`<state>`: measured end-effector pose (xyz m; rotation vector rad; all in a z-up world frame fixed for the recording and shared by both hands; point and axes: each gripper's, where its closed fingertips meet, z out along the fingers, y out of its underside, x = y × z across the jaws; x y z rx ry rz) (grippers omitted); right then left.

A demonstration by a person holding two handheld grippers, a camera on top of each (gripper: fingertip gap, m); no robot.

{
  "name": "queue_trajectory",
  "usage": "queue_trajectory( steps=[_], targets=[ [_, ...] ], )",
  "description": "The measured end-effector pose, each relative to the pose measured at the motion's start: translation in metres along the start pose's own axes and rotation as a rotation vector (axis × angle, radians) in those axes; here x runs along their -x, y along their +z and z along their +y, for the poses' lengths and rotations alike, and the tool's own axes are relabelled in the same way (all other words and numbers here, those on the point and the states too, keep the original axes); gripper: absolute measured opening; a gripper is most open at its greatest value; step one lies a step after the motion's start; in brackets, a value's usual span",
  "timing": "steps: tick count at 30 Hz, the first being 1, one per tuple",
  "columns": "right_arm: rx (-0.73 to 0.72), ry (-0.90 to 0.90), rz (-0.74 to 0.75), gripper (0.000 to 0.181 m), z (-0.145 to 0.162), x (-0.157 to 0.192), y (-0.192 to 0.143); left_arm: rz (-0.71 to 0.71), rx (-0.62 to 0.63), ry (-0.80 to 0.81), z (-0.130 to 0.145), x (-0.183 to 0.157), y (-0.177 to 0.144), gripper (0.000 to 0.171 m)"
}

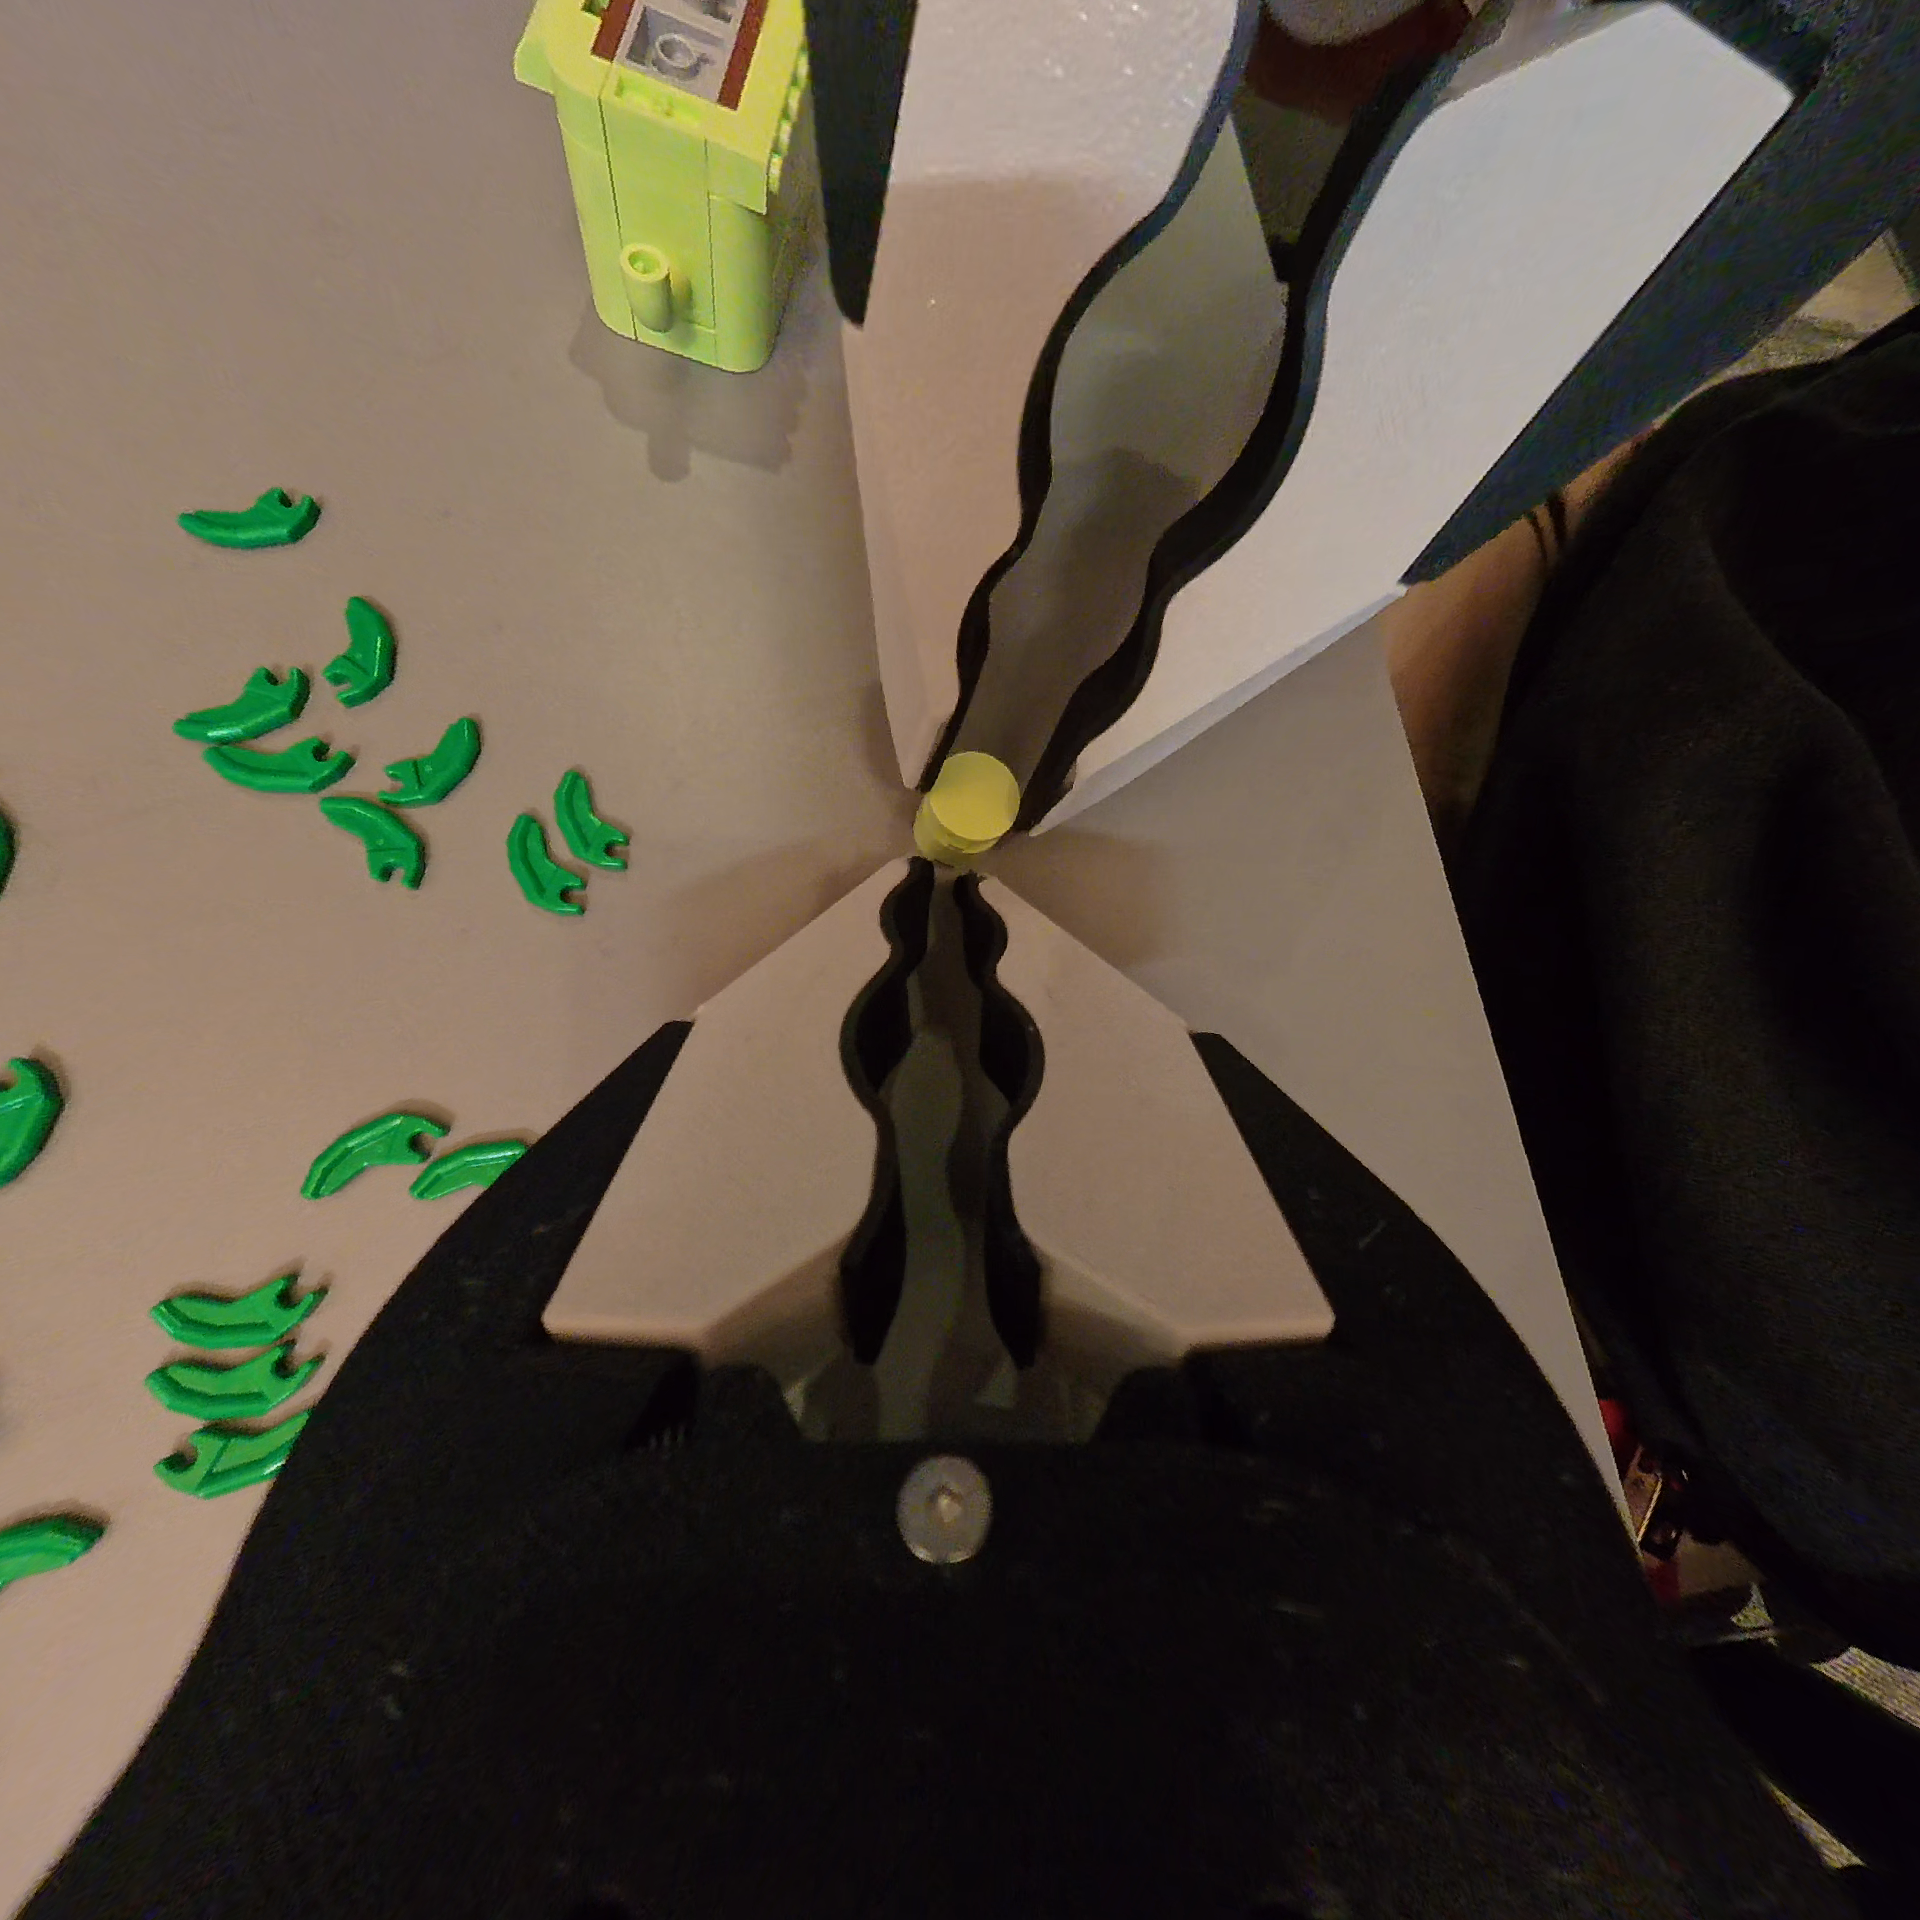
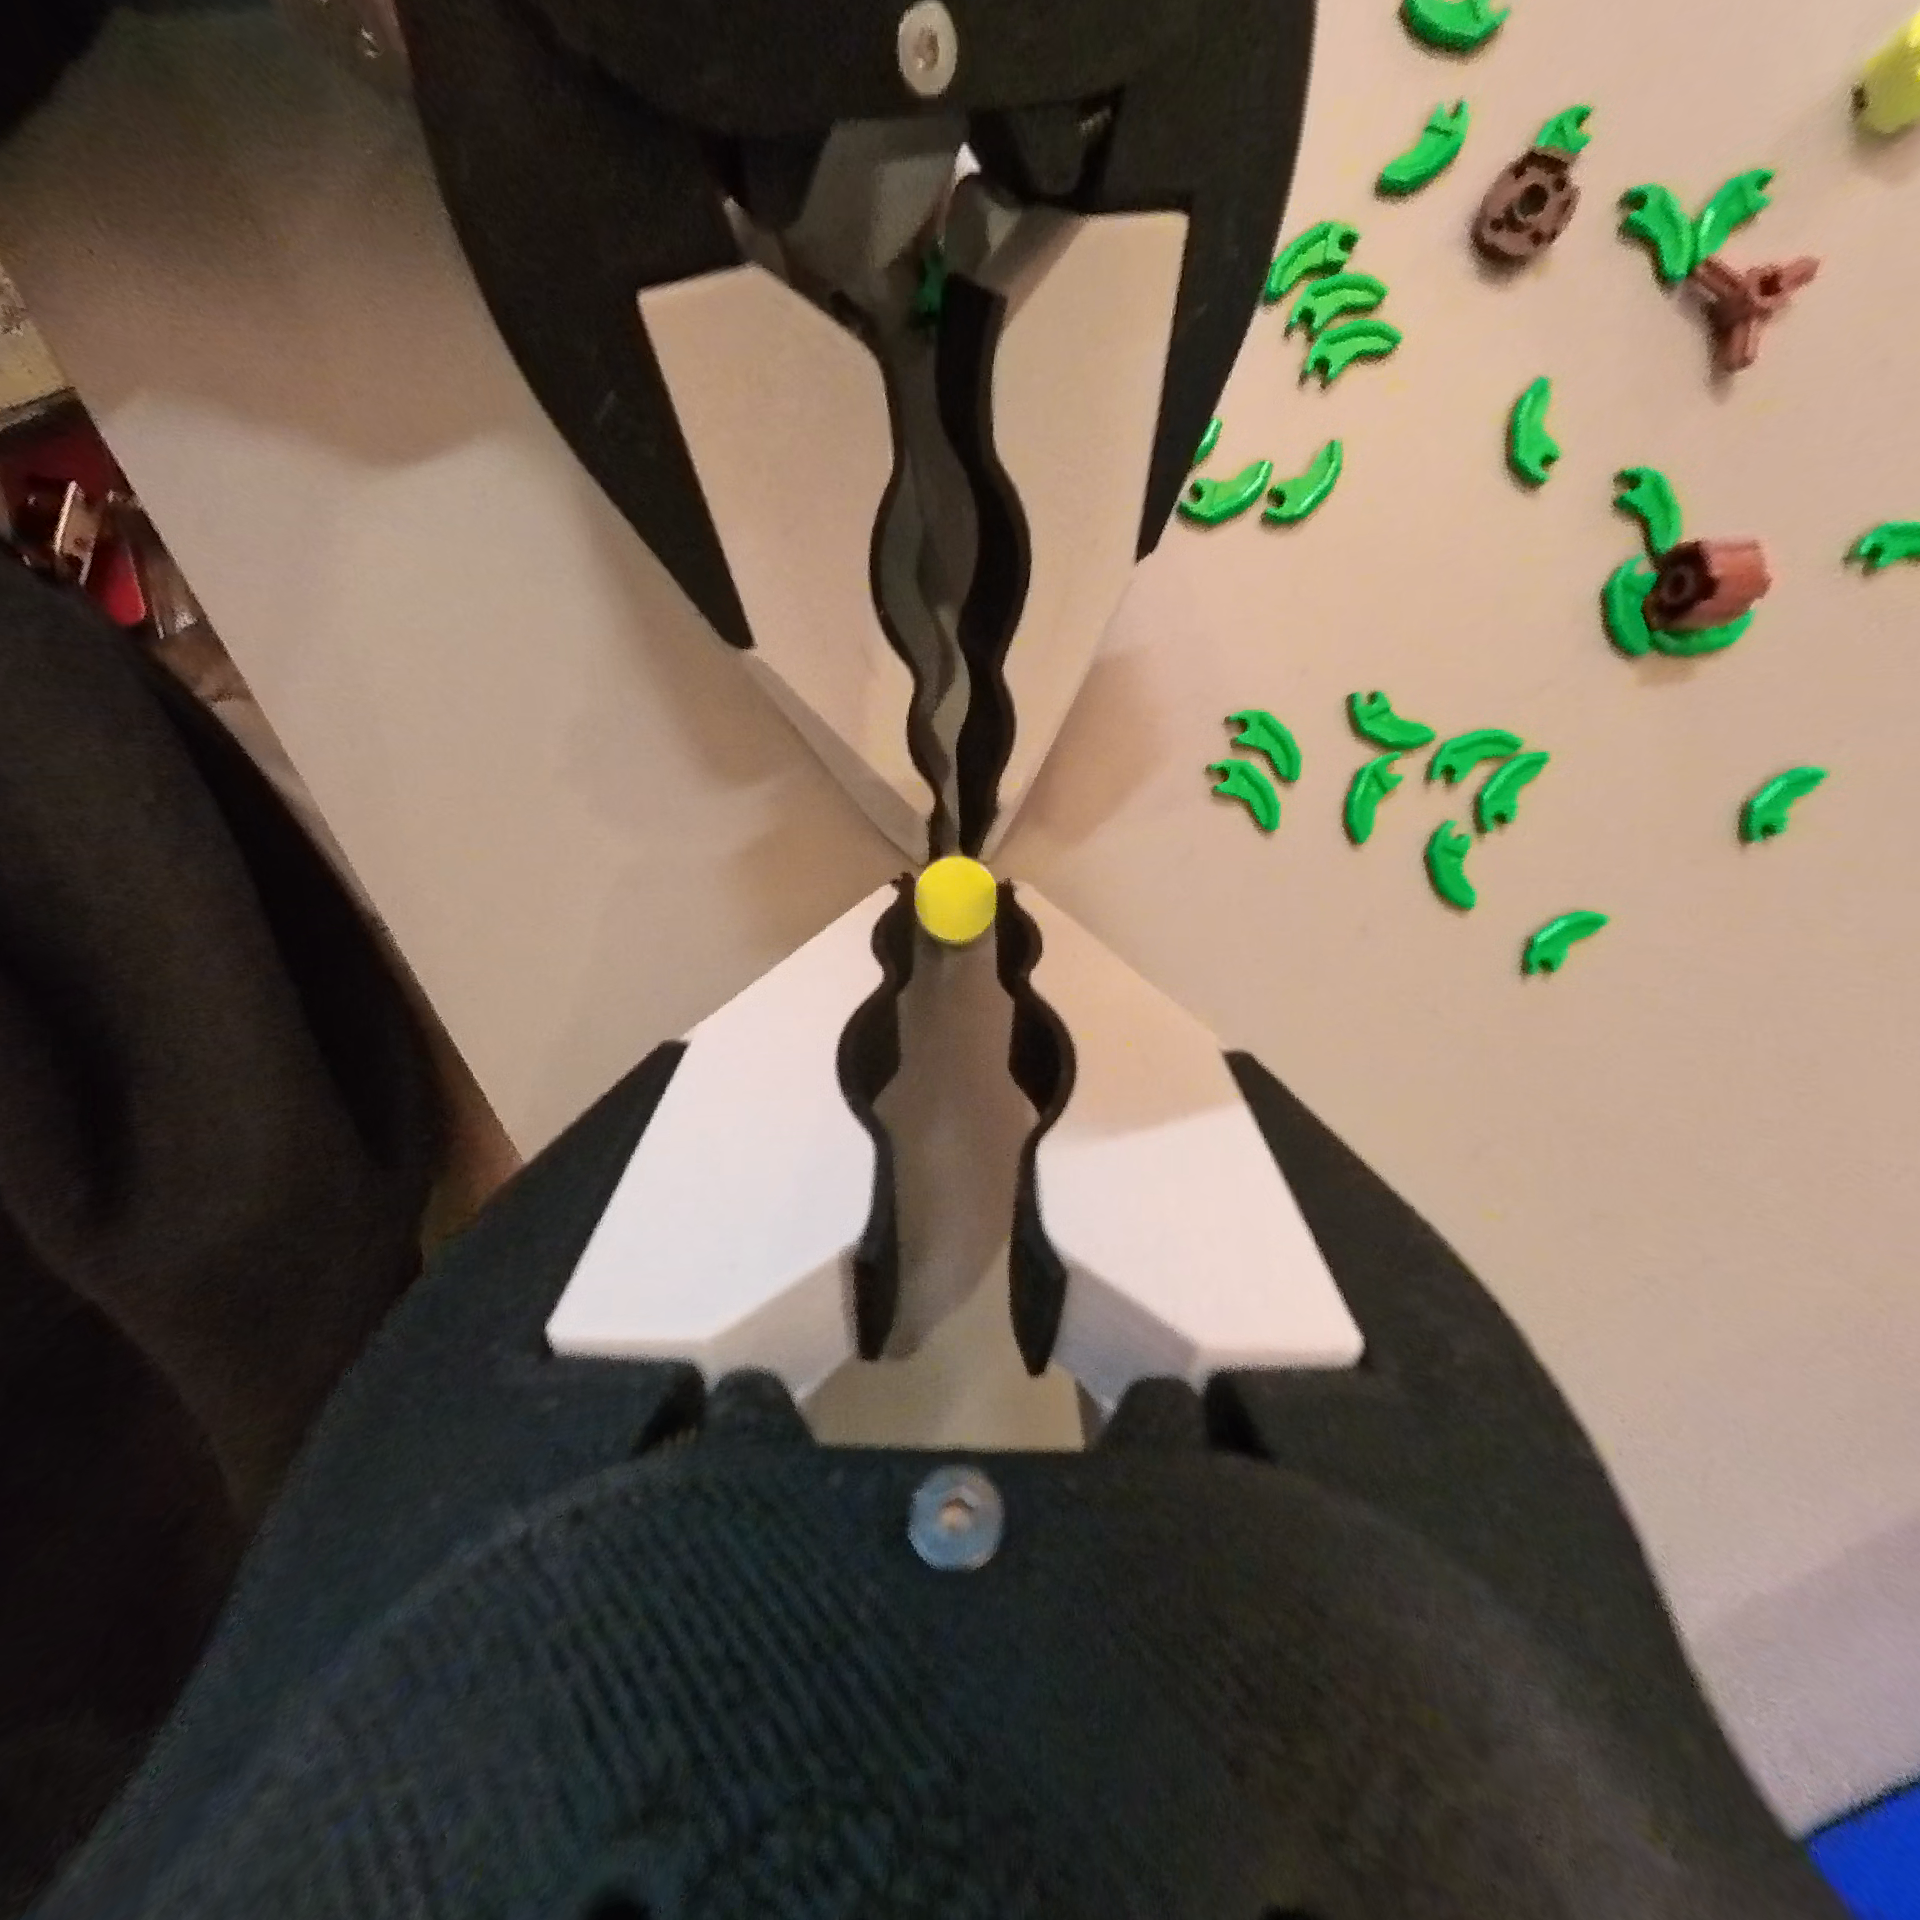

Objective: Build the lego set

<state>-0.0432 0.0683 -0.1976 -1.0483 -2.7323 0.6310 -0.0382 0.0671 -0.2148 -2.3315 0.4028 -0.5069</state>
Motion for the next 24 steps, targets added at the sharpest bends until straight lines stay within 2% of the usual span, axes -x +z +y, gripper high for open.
queue_trajectory(
  steps=[20,22,24],
  targets=[
    [-0.012,0.042,0.029,0.014,0.0028,-0.0008,0.0049,0.001,0.000,-0.002,-0.0001,0.0003,-0.0001,0.004],
    [-0.014,0.037,0.038,0.027,0.0024,-0.0017,0.0039,0.001,0.000,-0.002,-0.0001,0.0003,-0.0002,0.004],
    [-0.026,0.040,0.034,0.030,0.0004,-0.0014,0.0009,0.002,0.000,-0.003,-0.0002,0.0003,-0.0002,0.005]
  ],
)
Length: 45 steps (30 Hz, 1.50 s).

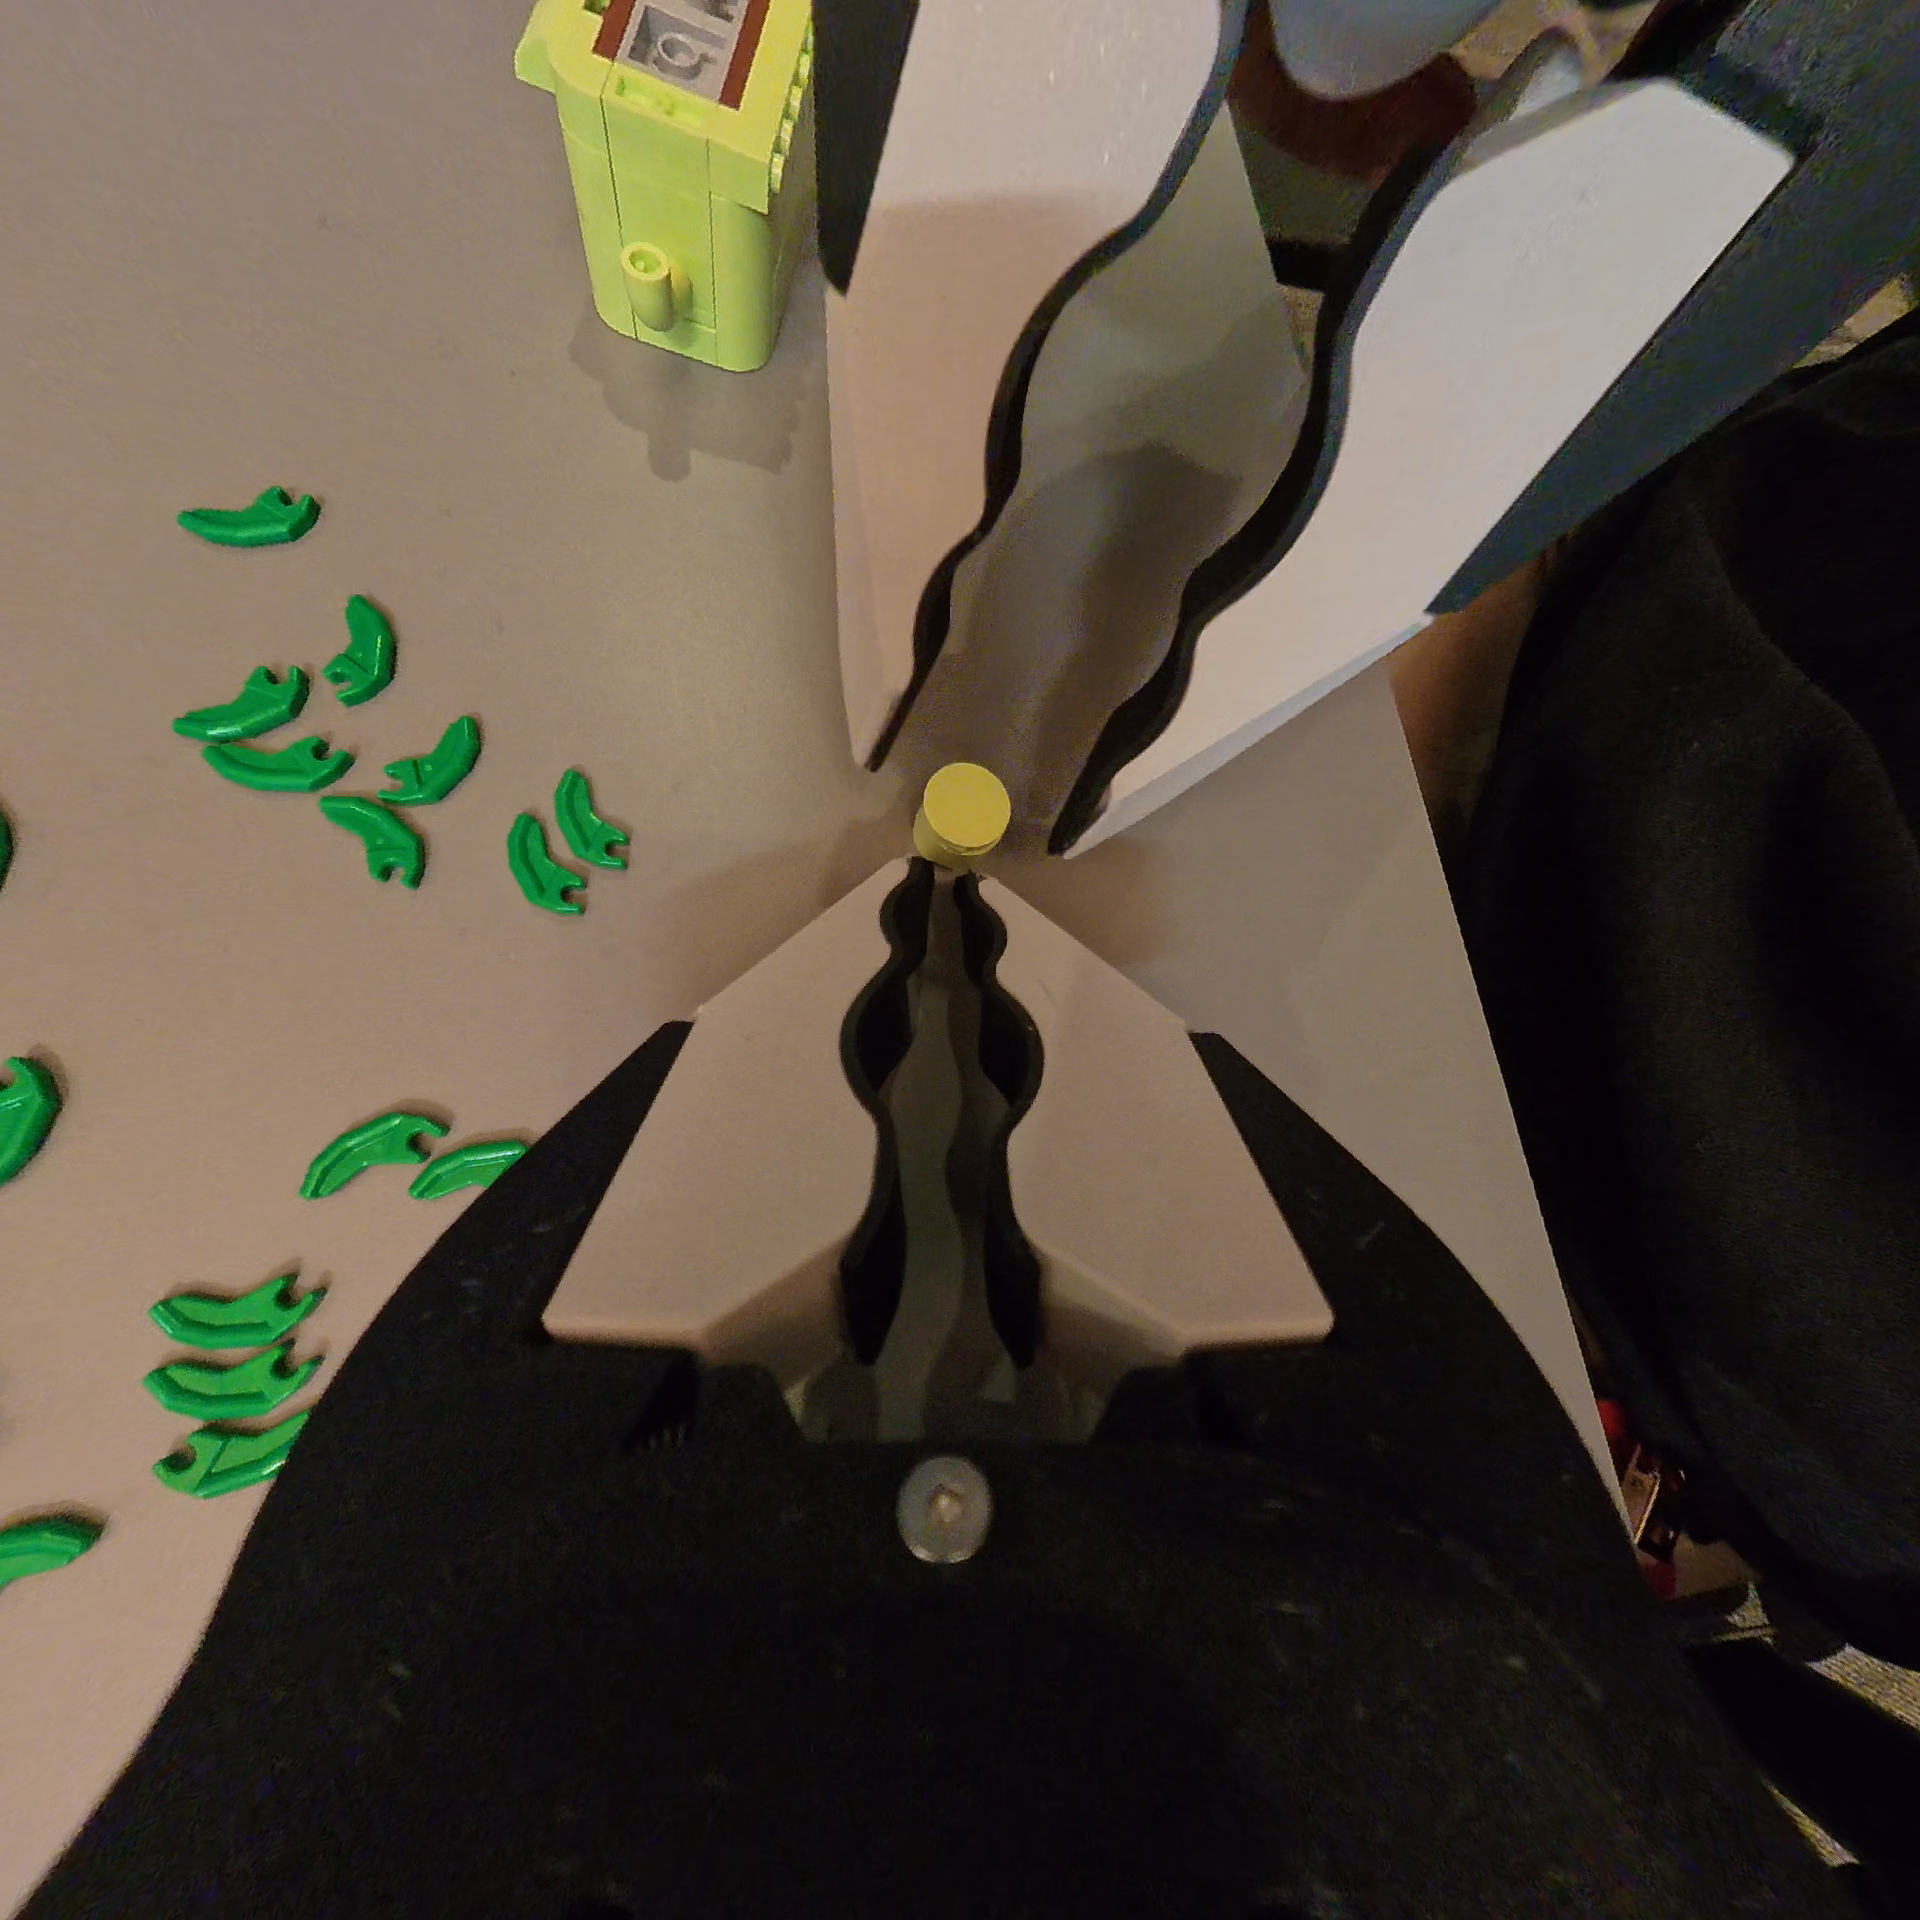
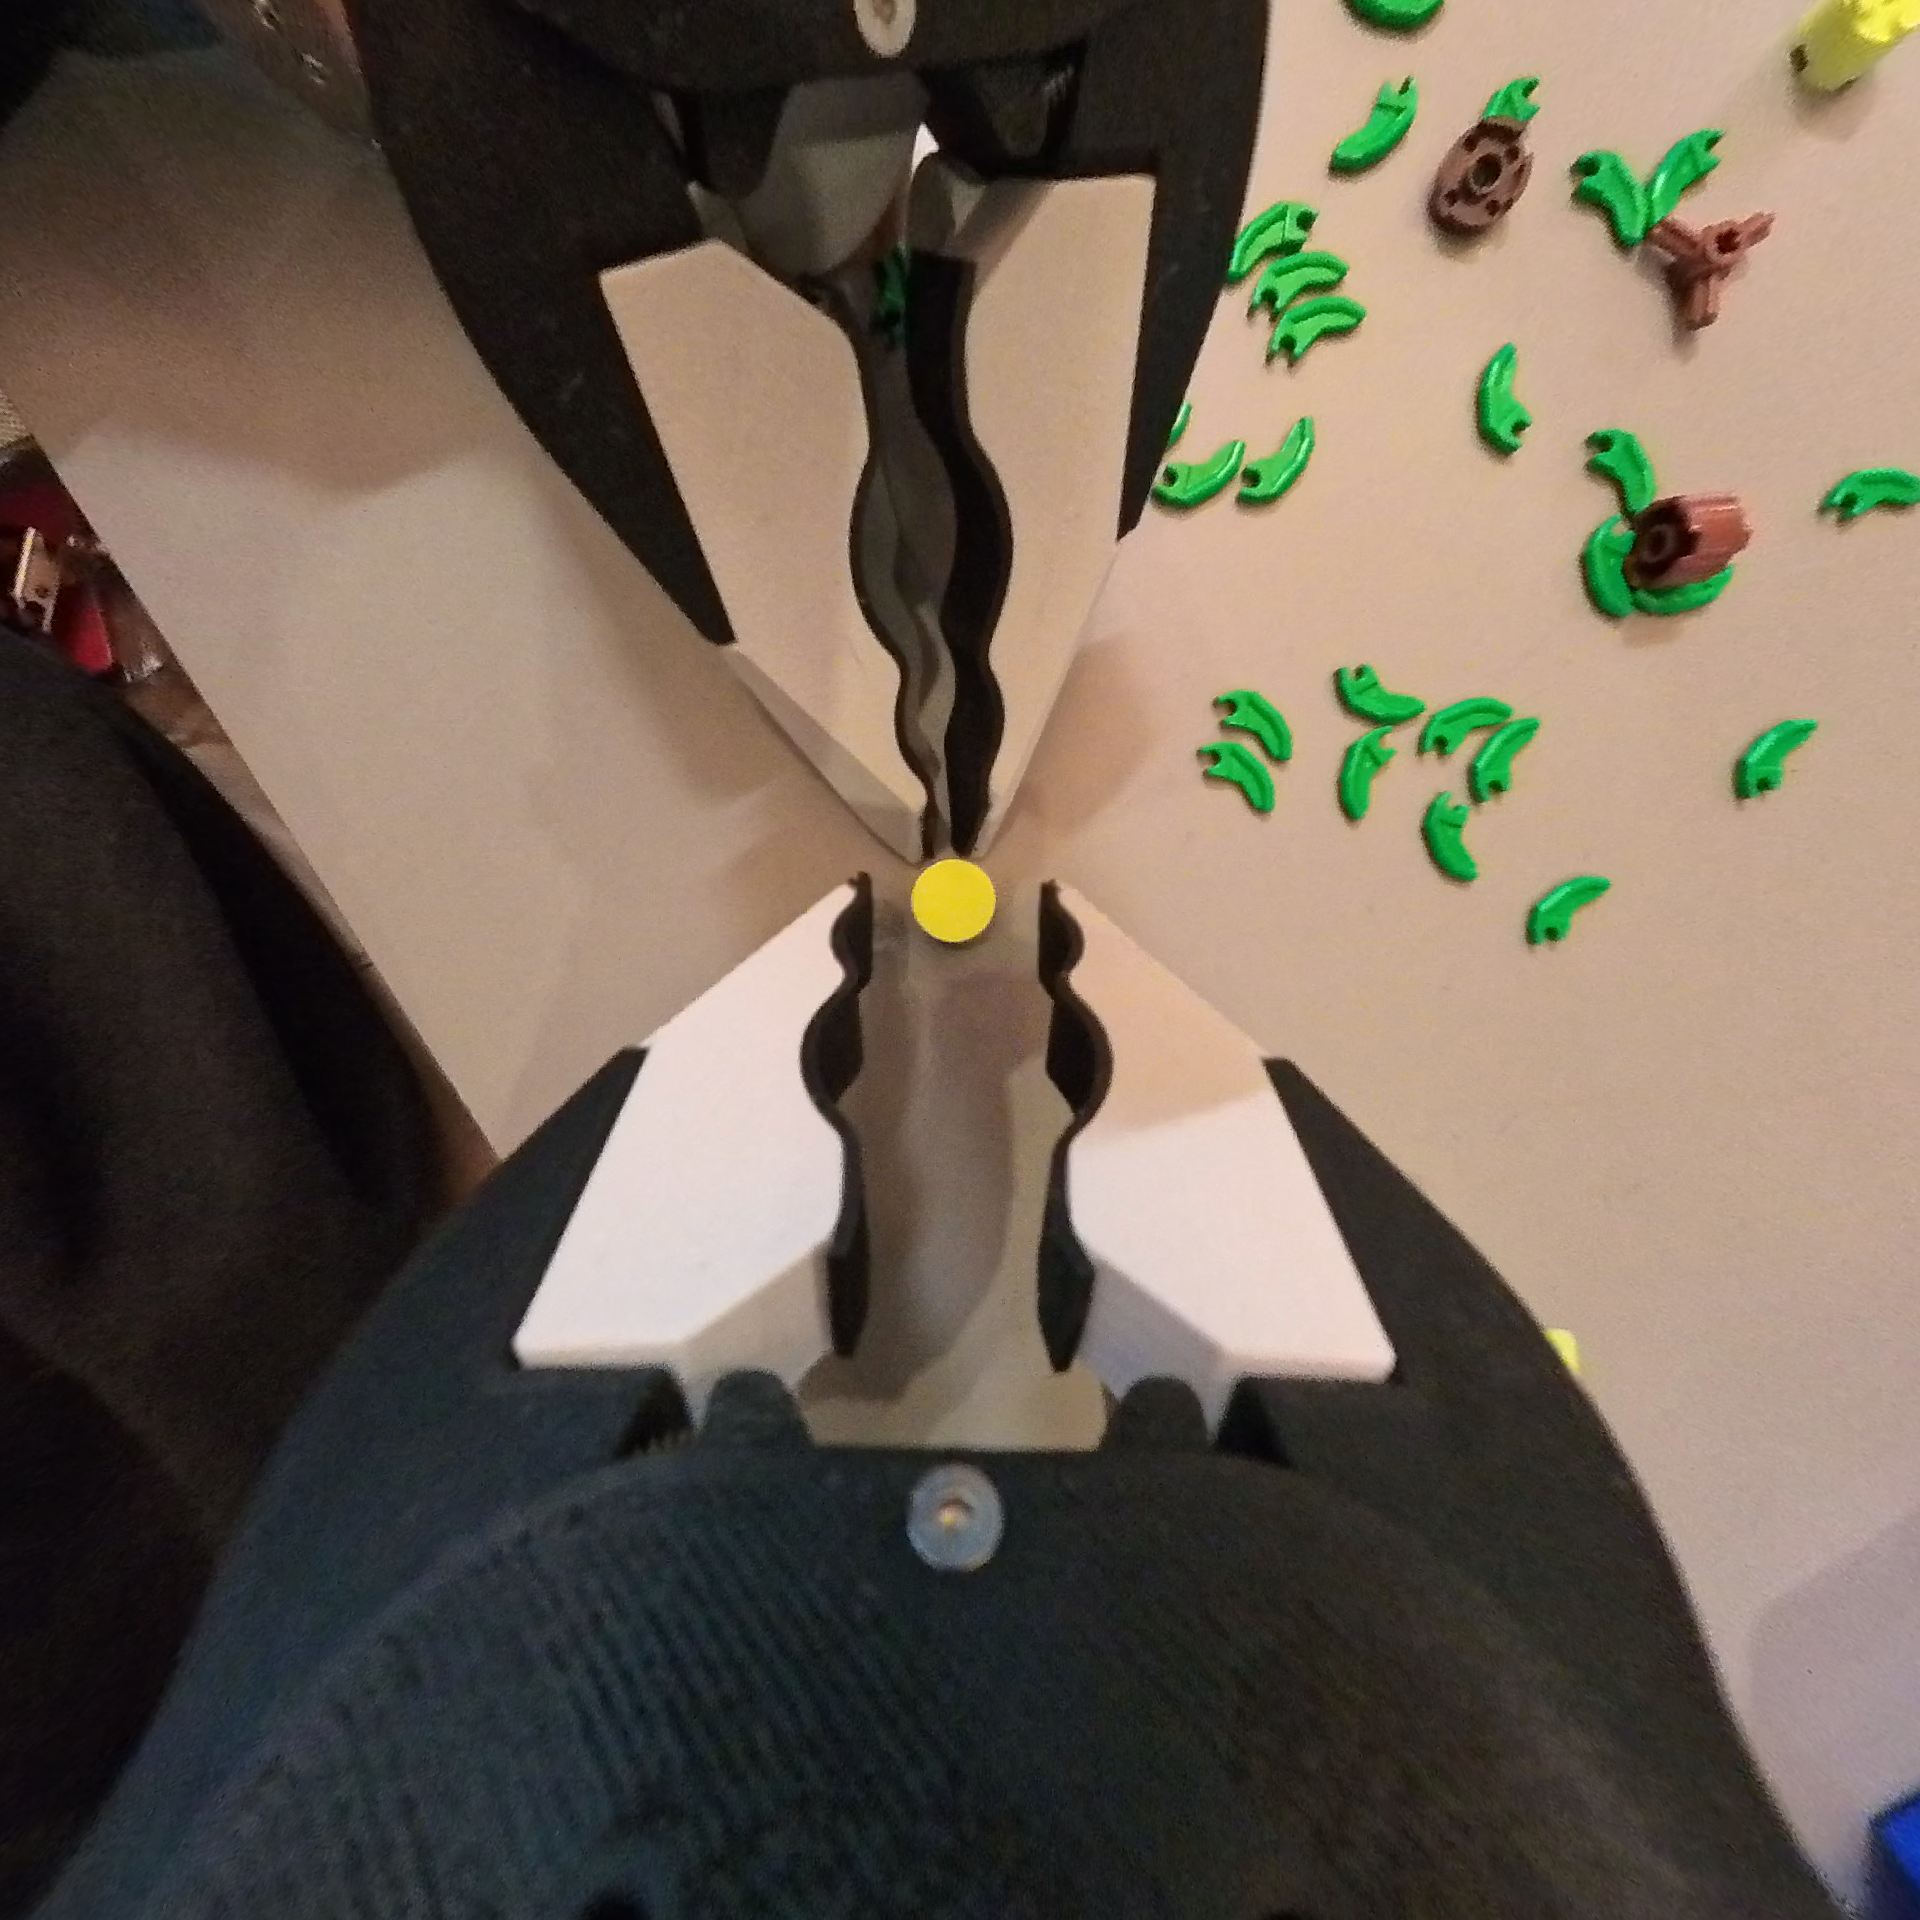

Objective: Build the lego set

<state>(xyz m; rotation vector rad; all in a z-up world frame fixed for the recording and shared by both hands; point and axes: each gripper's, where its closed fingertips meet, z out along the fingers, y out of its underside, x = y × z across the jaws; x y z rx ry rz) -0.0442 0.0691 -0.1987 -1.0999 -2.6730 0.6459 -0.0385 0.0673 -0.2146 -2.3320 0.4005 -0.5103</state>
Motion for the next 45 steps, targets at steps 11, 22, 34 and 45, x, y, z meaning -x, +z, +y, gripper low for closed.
queue_trajectory(
  steps=[11,22,34,45],
  targets=[
    [0.015,0.000,-0.022,0.008,0.004,0.001,0.001,0.000,0.000,0.000,0.000,0.000,0.000,0.004],
    [0.083,0.054,-0.059,0.007,0.005,0.001,0.003,-0.001,0.000,0.000,0.000,0.000,0.000,0.004],
    [0.232,0.213,-0.187,0.007,0.005,0.000,0.003,-0.012,-0.013,-0.040,-0.001,0.002,0.000,0.000],
    [0.273,0.277,-0.218,0.006,0.006,-0.001,0.005,-0.004,-0.015,-0.056,0.000,0.002,0.000,0.000]
  ],
)
